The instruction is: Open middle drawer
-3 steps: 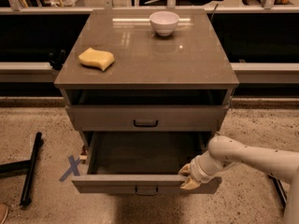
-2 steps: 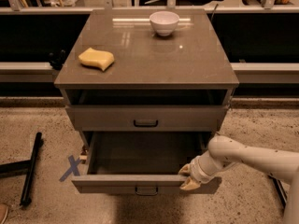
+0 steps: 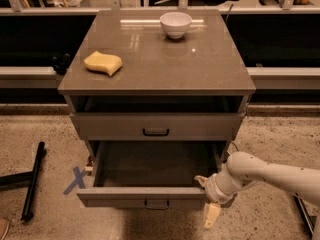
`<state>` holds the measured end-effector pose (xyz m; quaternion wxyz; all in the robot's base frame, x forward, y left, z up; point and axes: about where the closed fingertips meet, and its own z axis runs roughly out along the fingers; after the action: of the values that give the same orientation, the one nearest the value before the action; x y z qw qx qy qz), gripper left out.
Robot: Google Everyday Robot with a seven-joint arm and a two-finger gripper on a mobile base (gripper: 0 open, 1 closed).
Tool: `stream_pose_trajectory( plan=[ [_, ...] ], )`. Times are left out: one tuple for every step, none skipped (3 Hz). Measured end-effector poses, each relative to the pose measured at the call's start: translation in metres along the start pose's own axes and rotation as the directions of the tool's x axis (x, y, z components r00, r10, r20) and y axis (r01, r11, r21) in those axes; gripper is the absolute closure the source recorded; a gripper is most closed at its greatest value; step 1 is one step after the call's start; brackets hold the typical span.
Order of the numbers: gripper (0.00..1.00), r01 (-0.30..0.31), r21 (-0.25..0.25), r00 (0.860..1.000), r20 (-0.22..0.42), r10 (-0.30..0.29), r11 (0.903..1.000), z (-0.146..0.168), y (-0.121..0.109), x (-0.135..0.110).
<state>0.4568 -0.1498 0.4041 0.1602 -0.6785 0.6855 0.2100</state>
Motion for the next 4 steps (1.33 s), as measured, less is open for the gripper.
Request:
stream_pose_trajectory(
  plan=[
    [0.16, -0.008, -0.024, 1.0, -0.011, 0.008, 0.9997, 0.005, 0.021, 0.001],
    [0.39, -0.009, -0.026, 1.0, -0.012, 0.009, 0.9996, 0.006, 0.023, 0.001],
    [0.63, 0.002, -0.017, 1.0, -0.025, -0.003, 0.9999, -0.003, 0.035, -0.005],
    [0.6, 0.003, -0.022, 1.0, -0.025, -0.004, 0.9998, -0.001, 0.036, -0.005]
  ],
)
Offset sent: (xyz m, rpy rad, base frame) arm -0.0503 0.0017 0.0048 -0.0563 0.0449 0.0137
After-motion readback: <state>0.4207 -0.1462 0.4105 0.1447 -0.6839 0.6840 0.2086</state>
